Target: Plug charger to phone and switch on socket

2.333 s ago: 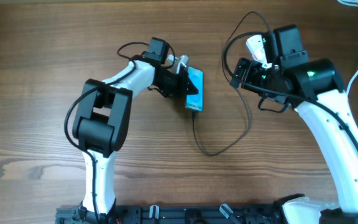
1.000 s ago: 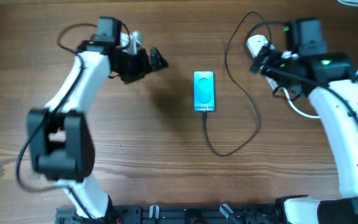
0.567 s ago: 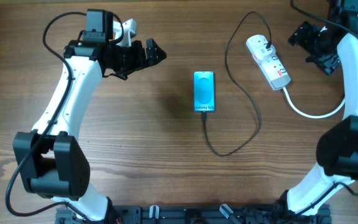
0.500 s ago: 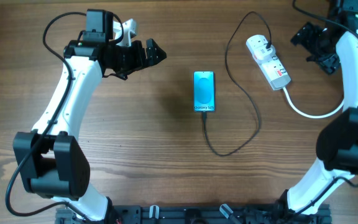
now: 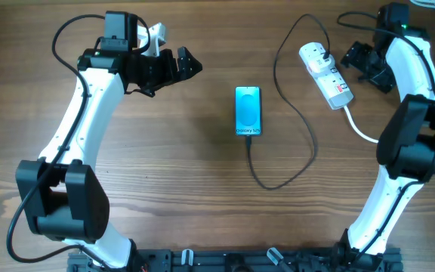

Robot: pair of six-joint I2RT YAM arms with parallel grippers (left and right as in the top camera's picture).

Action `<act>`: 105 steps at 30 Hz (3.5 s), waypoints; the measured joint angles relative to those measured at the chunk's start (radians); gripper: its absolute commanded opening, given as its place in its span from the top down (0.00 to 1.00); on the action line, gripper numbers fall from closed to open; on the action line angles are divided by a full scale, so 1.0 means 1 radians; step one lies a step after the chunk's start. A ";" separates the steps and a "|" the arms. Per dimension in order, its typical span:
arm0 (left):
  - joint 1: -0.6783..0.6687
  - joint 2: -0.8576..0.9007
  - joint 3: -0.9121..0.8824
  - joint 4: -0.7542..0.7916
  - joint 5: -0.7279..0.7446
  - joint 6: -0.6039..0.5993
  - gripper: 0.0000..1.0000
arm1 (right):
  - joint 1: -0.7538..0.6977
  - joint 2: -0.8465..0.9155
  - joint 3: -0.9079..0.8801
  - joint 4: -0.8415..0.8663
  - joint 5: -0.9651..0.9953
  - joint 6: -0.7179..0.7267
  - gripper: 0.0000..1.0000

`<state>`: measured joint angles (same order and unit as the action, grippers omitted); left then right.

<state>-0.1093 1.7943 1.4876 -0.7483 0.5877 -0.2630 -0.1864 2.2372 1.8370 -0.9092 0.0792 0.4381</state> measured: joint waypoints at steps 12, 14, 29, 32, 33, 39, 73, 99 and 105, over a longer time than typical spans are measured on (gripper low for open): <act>0.000 0.000 0.000 0.000 0.000 0.000 0.00 | 0.000 0.057 0.000 0.036 -0.104 -0.021 0.00; 0.000 0.000 0.000 0.000 0.000 0.000 0.00 | 0.000 0.061 0.000 0.036 -0.114 -0.021 0.01; 0.000 0.000 0.000 0.000 0.000 0.000 0.00 | -0.001 0.061 0.000 0.014 -0.121 -0.003 0.00; 0.000 0.000 0.000 0.000 0.000 0.000 0.00 | -0.003 0.061 0.000 0.003 -0.112 0.009 0.00; 0.000 0.000 0.000 0.000 0.000 0.000 0.00 | -0.003 0.061 0.000 0.000 -0.112 0.010 0.00; 0.000 0.000 0.000 0.000 0.000 0.000 0.00 | -0.003 0.061 0.003 -0.005 -0.112 0.010 0.00; 0.000 0.000 0.000 0.000 0.000 0.000 0.00 | -0.002 0.061 0.005 -0.036 -0.192 -0.006 0.01; 0.000 0.000 0.000 0.000 0.000 0.000 0.00 | 0.319 -0.792 -0.283 -0.388 -0.084 -0.009 0.00; 0.000 0.000 0.000 -0.001 0.000 0.000 0.00 | 0.355 -1.051 -0.286 -0.549 -0.082 -0.010 0.00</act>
<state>-0.1093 1.7943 1.4876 -0.7490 0.5873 -0.2630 0.1688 1.1858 1.5505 -1.4578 -0.0032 0.4278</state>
